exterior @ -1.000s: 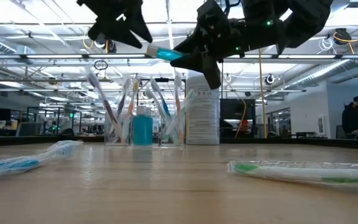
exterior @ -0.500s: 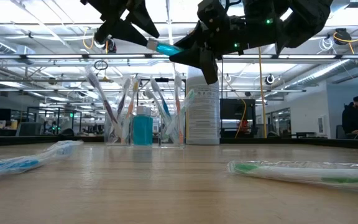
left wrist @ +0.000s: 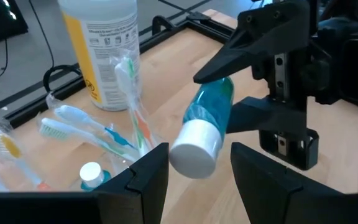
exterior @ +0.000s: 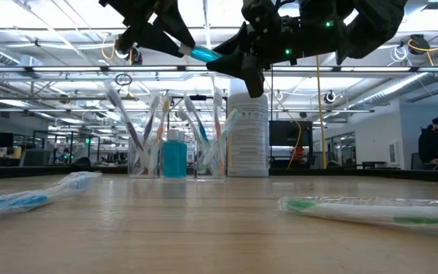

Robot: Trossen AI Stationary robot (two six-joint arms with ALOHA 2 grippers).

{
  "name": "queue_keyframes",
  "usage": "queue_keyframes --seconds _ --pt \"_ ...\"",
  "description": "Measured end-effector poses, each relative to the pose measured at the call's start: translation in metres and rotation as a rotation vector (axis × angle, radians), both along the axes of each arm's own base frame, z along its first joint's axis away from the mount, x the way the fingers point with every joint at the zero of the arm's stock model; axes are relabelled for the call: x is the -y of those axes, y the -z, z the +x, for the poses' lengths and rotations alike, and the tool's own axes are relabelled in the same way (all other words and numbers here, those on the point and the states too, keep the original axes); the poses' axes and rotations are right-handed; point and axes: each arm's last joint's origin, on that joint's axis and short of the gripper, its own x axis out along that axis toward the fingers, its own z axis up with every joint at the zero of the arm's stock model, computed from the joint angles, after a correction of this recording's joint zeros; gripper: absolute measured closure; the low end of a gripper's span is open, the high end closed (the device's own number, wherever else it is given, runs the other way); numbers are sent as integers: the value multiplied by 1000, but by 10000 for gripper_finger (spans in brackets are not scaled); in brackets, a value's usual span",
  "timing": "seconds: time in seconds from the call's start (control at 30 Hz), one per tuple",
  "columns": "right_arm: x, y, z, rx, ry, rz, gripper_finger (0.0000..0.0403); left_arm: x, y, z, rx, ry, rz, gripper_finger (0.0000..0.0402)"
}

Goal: Pick & Place toothbrushing station
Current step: Put the blue mouthwash into the transparent organizer

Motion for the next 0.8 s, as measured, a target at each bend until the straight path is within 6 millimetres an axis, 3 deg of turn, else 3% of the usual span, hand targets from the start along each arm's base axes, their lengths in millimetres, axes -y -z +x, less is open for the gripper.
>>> queue_keyframes --seconds 0.33,0.63,0.8 --pt "0 0 0 -2 -5 2 241 1 -2 2 -17 67 54 225" --pt "0 1 0 -5 -6 4 239 1 -2 2 -16 77 57 302" --pt "0 1 0 -5 -3 4 239 1 -3 2 -14 86 71 307"
